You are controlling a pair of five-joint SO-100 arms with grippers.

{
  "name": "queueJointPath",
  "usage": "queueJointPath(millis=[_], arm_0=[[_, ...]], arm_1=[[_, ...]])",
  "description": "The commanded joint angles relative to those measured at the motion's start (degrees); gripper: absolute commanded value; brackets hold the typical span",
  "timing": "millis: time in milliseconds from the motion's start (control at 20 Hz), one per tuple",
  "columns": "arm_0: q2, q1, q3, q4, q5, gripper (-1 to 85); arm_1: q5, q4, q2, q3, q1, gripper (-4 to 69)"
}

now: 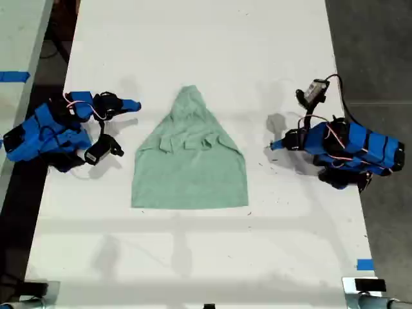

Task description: Fold t shirt

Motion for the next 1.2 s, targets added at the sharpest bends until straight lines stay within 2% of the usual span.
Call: queueJointPath(millis=[0,250,400,450,550,750,800,850,900,1000,1150], arm_0=[[0.62,-0.26,2.37,-0.09,-0.09,-0.3],[0.62,-0.26,2.37,-0.09,-0.09,-0.3],[0.62,-0.35,2.37,-0.09,-0.09,-0.3],[0.62,-0.53,2.37,-0.09,0.00,-0.3],[0.62,-0.97,2.37,-0.09,0.18,-0.3],[0.62,-0.62,2.37,-0.09,0.09,-0.3],[0.62,-0.62,2.37,-0.09,0.09,-0.3],[0.62,-0.62,2.37,-0.09,0.26,-0.3],[0.62,-0.70,2.37,-0.09,0.26,-0.3],[0.62,-0.53,2.37,-0.09,0.26,-0.3],[0.62,-0.53,2.37,-0.09,0.26,-0.3]], arm_1=[[5.45,2.55,0.70,2.64,-0.53,1.4],[5.19,1.32,0.70,2.29,-1.58,0.8],[3.08,-6.94,0.44,1.85,-3.52,0.5],[2.37,-5.36,-1.76,-0.79,-3.25,0.5],[3.96,-1.85,-16.88,-14.06,-7.03,0.5],[12.66,-1.58,-56.07,-43.42,-18.98,0.7],[14.24,-1.49,-63.37,-48.87,-21.36,6.5],[15.29,-1.41,-70.14,-53.70,-23.29,17.3],[15.82,-1.41,-76.03,-57.92,-24.43,23.8],[15.64,-0.53,-87.63,-66.71,-25.66,29.0],[15.29,0.70,-100.99,-76.11,-25.84,29.6]])
